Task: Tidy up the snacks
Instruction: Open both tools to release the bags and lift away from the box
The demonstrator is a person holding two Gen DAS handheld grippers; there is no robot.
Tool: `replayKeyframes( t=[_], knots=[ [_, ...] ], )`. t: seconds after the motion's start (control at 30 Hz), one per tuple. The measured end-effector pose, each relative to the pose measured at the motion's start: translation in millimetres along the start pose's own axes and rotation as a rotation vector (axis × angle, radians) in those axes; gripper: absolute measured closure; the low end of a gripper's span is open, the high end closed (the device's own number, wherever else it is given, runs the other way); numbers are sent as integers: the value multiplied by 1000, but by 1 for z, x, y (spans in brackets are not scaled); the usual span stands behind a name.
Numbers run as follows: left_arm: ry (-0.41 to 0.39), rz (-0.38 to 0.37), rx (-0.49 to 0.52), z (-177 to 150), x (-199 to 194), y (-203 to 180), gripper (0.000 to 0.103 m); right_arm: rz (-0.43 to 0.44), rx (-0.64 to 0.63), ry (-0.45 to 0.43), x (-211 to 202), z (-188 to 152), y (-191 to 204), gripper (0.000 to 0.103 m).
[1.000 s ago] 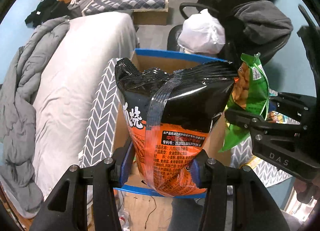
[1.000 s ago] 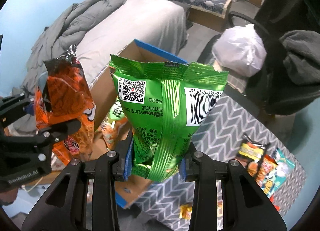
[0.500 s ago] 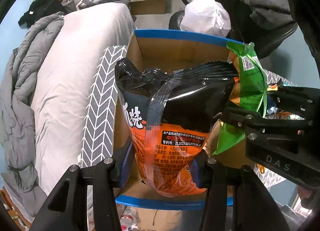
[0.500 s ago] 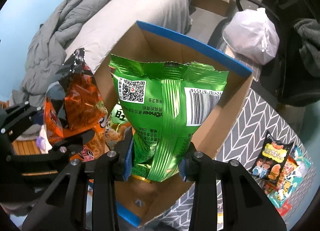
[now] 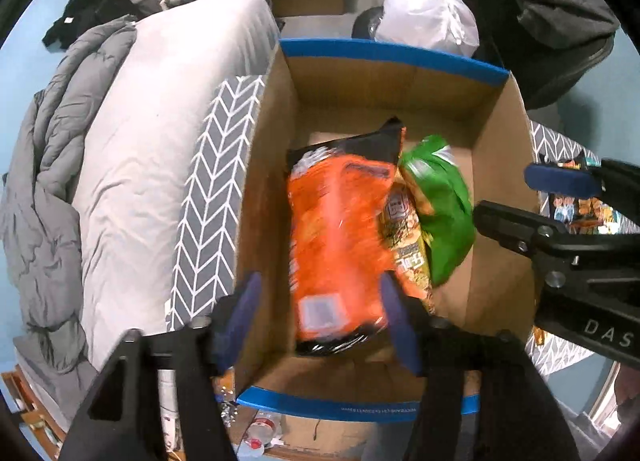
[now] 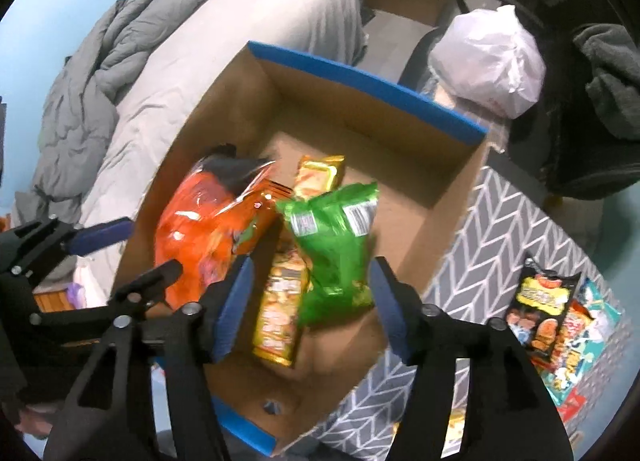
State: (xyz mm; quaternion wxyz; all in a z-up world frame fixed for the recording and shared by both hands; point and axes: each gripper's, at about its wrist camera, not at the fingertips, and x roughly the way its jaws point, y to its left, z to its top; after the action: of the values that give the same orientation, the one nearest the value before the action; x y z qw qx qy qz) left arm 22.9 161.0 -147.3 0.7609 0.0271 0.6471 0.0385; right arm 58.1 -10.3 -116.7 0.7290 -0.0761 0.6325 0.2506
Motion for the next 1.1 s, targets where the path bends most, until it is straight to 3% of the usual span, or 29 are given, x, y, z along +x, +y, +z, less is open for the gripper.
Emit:
replayKeyframes(
  t=[0.17,0.43,0.77,1.1],
  knots=[
    [-36,15,-19,-2,-16,1,31,-23,7,-15,-14,-5,-9,33],
    [-90,24,2,-7,-41,-13,24,-61,30,-33,-36,-16,-23,31],
    [-97,-19,53,-10,-53,-48,23,-113,87,-72,-70,-41,-49,23],
    [-102,-58,160,-15,-60,-99,23,-150,200,-85,-95,-79,-89,23]
  ],
)
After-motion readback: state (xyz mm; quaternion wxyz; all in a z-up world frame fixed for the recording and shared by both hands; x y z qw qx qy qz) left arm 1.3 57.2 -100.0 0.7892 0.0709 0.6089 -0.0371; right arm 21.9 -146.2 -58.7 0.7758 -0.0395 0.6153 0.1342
